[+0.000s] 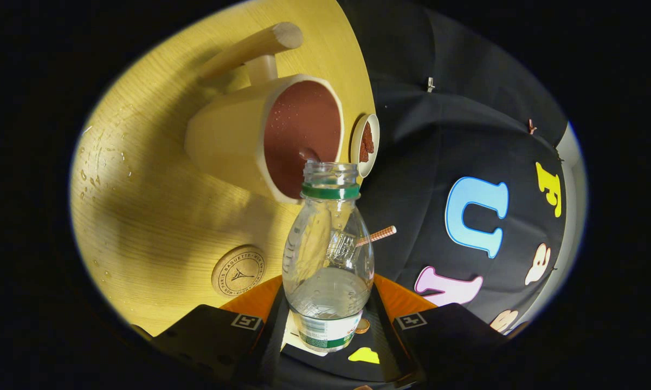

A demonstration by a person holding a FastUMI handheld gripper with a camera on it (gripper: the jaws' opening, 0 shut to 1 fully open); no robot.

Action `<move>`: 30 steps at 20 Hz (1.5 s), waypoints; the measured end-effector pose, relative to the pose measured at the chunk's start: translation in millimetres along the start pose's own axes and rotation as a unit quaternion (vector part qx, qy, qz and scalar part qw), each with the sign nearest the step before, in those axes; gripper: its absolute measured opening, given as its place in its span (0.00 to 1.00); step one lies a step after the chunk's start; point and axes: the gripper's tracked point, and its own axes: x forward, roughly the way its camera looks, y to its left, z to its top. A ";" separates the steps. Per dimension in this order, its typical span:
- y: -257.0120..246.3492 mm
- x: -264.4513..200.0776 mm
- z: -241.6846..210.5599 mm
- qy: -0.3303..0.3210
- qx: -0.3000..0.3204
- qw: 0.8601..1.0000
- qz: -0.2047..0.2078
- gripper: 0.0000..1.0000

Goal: Take the bottle from table, then pour the juice into the cup, finally place the bottle on the coaster

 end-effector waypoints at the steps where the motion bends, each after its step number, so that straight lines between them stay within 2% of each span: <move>1: -0.9 0.0 0.2 -0.001 -0.003 1.000 0.000 0.74; 13: -8.1 4.7 1.8 -0.014 -0.046 0.999 -0.001 0.74; 30: -27.9 5.8 3.7 -0.031 -0.108 0.993 -0.024 0.74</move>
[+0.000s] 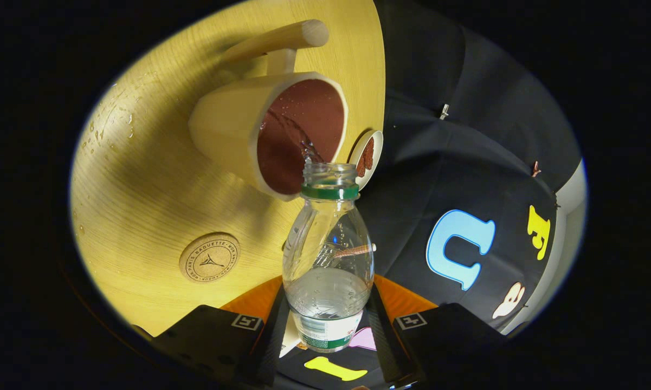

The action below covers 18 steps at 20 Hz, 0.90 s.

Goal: Take the bottle from table, then pour the juice into the cup, finally place the bottle on the coaster

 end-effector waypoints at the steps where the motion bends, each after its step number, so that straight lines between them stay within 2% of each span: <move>1: 0.2 0.3 -1.2 0.000 -0.004 1.000 0.000 0.74; 18: -18.6 1.2 -5.4 -0.009 -0.089 0.996 -0.015 0.74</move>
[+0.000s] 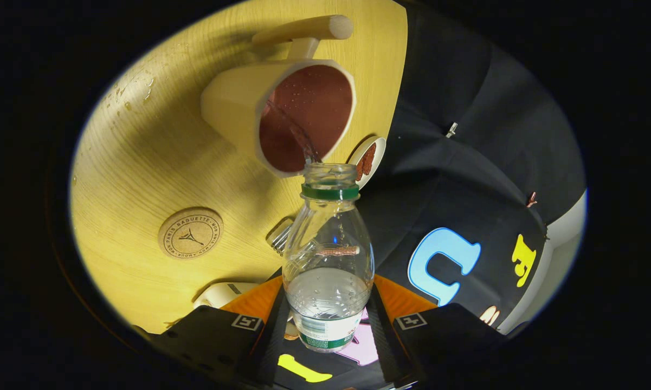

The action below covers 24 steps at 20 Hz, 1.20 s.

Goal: Take the bottle from table, then pour the juice into the cup, finally place the bottle on the coaster

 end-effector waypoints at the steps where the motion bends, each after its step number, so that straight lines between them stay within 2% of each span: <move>1: -2.7 0.1 0.7 -0.001 -0.007 1.000 -0.001 0.74; 15: -18.5 3.3 11.4 -0.028 -0.096 0.995 -0.007 0.74; 24: -15.2 4.0 19.5 -0.033 -0.120 0.992 0.003 0.74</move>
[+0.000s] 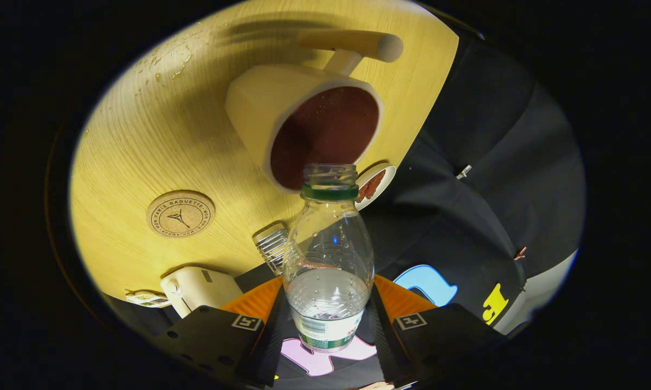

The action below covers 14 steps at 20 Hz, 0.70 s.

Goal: Take the bottle from table, then pour the juice into the cup, finally place the bottle on the coaster

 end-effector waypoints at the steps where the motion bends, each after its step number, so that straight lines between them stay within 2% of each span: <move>1: 0.4 -0.2 -0.4 0.000 0.002 1.000 0.001 0.74; 9: 3.6 -4.4 -3.6 0.007 0.015 1.000 0.008 0.74; 14: 10.4 -14.2 -10.5 0.027 0.090 0.995 0.024 0.74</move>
